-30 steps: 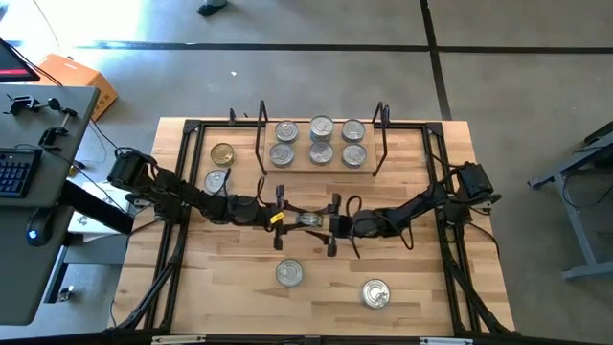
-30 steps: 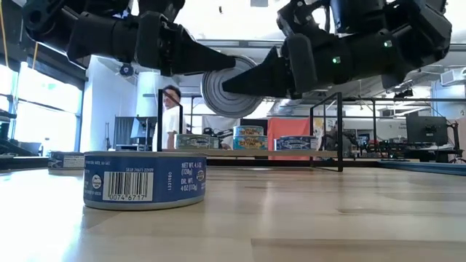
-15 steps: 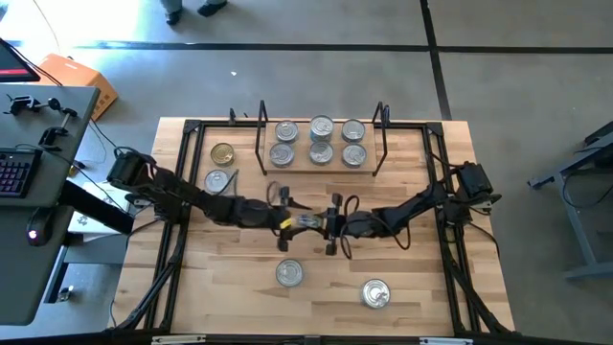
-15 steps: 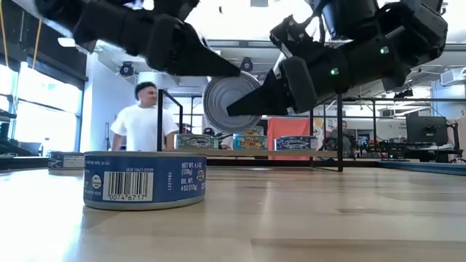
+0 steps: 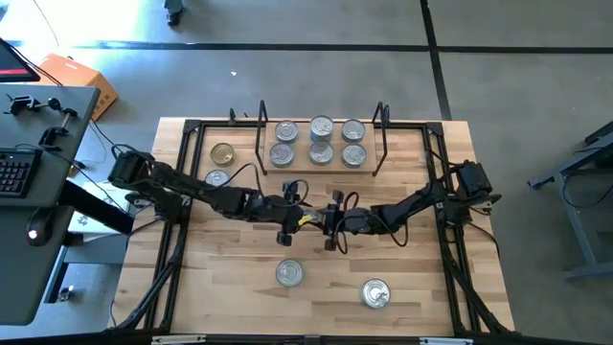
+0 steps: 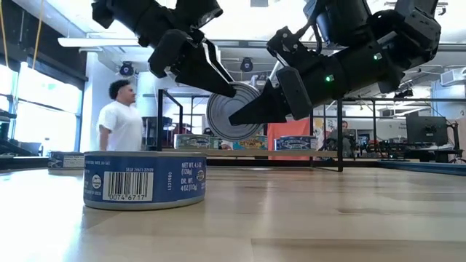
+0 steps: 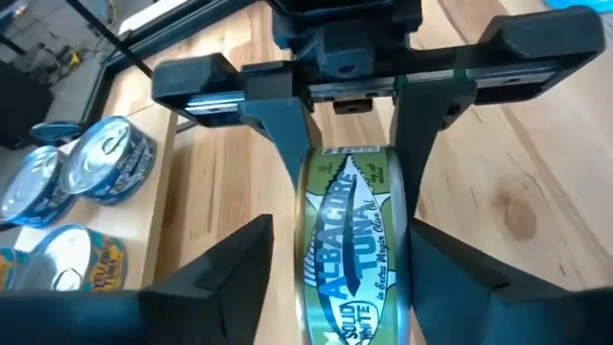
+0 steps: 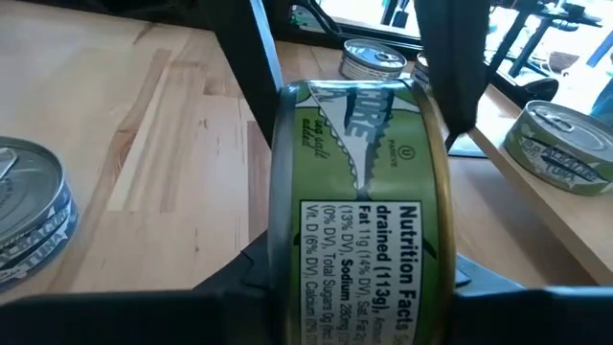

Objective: Stack canned seafood by type on shelf
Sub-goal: Stack the green tuna can on top of the green tuna can on the shelf

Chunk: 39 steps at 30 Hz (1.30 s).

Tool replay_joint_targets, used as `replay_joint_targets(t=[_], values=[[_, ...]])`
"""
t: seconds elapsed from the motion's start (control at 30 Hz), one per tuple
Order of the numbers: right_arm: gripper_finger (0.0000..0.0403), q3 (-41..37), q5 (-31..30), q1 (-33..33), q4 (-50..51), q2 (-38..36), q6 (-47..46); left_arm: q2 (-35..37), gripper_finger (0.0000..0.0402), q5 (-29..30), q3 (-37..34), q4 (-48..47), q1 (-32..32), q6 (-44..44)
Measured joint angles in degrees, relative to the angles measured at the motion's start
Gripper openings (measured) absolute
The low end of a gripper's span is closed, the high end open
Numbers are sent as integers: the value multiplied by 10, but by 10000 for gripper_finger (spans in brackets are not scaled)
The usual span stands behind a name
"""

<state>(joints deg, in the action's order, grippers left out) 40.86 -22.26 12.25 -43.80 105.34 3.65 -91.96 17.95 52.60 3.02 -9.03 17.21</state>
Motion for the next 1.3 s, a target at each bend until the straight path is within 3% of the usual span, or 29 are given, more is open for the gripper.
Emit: replay_joint_targets(t=[0.27,0.37,0.53,0.73,0.8,1.07,1.2,1.3], values=[[115,-1,-1,1,3,0,7,-13,129,-16,0,7,-1,9],[138,0,1,1,16,-1,9,-13,127,4,0,3,-7,14],[202,1,-25,1,112,-35,-49,5,127,93,30,-110,-20,12],[212,-1,-110,12,209,-68,-110,11,127,290,75,-187,-1,34],[211,-1,-147,15,226,-69,-122,10,127,324,85,-189,20,66],[211,-1,-166,25,234,-68,-137,10,127,268,95,-119,191,167],[211,-1,-166,26,234,-68,-137,4,127,180,95,-83,273,185],[211,-1,-166,25,234,-68,-137,-9,127,147,95,-61,312,196]])
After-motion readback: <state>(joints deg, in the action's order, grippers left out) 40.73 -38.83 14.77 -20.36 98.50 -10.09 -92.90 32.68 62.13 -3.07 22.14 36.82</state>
